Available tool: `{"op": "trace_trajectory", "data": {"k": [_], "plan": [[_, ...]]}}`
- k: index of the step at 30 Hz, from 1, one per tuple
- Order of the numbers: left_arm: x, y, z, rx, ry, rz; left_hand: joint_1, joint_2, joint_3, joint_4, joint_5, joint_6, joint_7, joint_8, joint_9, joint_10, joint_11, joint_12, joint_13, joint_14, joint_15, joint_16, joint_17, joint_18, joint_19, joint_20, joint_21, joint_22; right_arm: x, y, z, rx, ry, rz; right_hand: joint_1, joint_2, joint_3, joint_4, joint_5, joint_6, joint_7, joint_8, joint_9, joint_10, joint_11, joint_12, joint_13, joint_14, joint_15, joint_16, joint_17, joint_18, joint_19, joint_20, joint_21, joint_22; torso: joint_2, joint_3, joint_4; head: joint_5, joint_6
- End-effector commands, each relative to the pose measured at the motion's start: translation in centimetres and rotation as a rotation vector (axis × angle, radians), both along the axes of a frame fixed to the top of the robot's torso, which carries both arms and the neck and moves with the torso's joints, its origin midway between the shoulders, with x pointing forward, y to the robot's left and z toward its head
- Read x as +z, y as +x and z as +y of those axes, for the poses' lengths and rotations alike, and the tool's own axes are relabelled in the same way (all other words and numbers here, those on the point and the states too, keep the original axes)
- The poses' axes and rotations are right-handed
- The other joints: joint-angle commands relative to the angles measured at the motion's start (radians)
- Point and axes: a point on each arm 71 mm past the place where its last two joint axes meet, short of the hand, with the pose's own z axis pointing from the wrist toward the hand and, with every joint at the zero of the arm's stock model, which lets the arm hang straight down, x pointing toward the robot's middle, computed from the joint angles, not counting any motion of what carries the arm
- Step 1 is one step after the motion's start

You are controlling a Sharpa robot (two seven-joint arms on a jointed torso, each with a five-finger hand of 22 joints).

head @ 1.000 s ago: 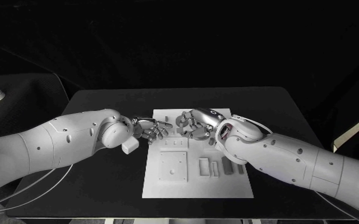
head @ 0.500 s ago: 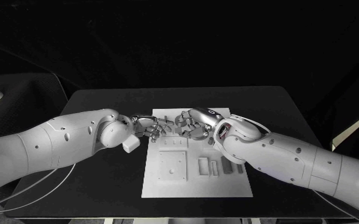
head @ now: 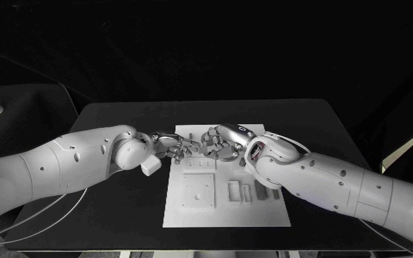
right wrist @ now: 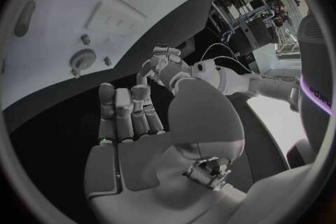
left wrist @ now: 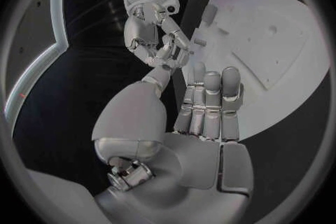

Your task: Assemble the parts on the task board

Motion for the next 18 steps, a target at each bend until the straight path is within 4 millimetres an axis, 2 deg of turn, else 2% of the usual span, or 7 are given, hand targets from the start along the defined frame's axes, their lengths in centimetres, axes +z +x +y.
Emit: {"op": "trace_trajectory", "data": {"k": [1,7,18], "plan": [[0.02,-0.22,-0.4,-0.033,-0.004,0.01,0.021,0.003,0.004,-0.008,-0.002,-0.001,0.003,0.003,-0.002,-0.008,0.001,0.0,0.002,-0.008,-0.001,-0.005,0.002,0.015,-0.005,-0.004,-0.003,0.002,0.11,-0.08,0.18,0.005,0.011,-0.001,-0.003,-0.01,0.006,0.0,-0.002,0.018,0.013,0.004,0.001,0.007,-0.003,0.007,-0.001,0.005,-0.004,0.006,0.0,0.013,0.008,-0.002,0.108,0.0,0.0,0.0006,-0.0002,0.001,-0.001],[0.04,-0.27,-0.59,-0.048,-0.009,0.009,0.053,0.012,0.021,-0.012,-0.002,0.013,0.003,0.01,-0.001,-0.011,0.002,0.003,0.004,-0.009,-0.001,-0.004,0.005,0.014,-0.005,-0.004,-0.003,0.003,0.1,-0.09,0.34,0.008,0.011,0.001,-0.003,-0.01,0.007,0.0,-0.002,0.019,0.013,0.004,0.001,0.007,-0.003,0.007,-0.001,0.005,-0.004,0.006,0.0,0.013,0.008,-0.002,0.108,0.0,0.0,0.0005,-0.0004,0.0,-0.001],[0.02,-0.29,-0.76,-0.059,0.001,0.004,0.062,0.011,0.025,-0.013,-0.002,0.017,0.002,0.013,-0.001,-0.011,0.002,0.004,0.004,-0.01,0.0,-0.003,0.006,0.013,-0.005,-0.004,-0.003,0.004,0.21,-0.21,0.58,0.014,0.017,-0.002,-0.003,-0.011,0.008,0.0,-0.002,0.02,0.013,0.004,0.001,0.008,-0.003,0.007,-0.001,0.006,-0.004,0.006,0.0,0.013,0.009,-0.002,0.108,0.0,0.0,0.0007,-0.0002,-0.001,-0.001]]}}
